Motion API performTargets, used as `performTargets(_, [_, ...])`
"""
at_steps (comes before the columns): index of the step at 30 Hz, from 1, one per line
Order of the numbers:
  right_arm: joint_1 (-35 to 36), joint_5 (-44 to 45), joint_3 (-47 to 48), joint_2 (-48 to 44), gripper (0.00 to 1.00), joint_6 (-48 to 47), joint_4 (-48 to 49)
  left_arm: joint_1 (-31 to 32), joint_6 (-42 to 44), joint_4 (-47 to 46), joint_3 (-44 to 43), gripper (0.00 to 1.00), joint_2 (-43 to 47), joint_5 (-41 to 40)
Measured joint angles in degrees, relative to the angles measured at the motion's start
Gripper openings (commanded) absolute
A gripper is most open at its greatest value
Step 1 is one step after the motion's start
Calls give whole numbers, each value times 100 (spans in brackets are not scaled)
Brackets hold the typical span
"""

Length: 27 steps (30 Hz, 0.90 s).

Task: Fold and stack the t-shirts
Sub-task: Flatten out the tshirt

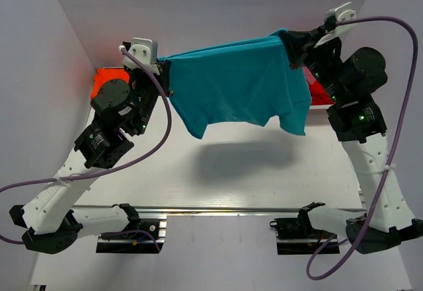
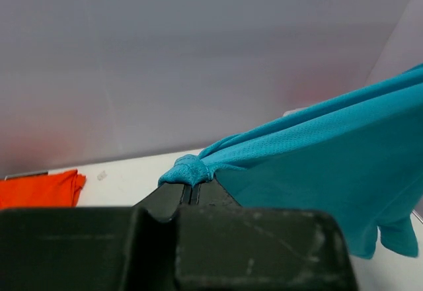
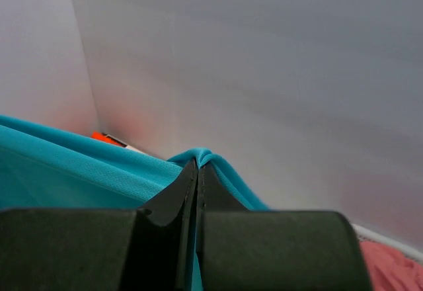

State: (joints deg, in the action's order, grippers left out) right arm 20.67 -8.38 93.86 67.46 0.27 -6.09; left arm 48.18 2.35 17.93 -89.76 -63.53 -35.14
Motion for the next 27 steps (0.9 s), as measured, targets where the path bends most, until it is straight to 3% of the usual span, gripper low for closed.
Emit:
performTargets(8, [0, 114, 236, -365, 0, -306, -413, 11, 297, 219, -389, 0, 11, 870])
performTargets(14, [0, 4, 234, -645, 0, -328, -439, 11, 302, 278, -470, 0, 7, 1043])
performTargets(21, [-74, -11, -186, -28, 0, -234, -308, -46, 282, -68, -98, 0, -540, -249])
performTargets(23, [-122, 26, -317, 435, 0, -208, -267, -219, 328, -306, 153, 0, -1043, -835])
performTargets(27, [-229, 72, -407, 1576, 0, -195, -247, -658, 264, -509, 452, 0, -2015, -1143])
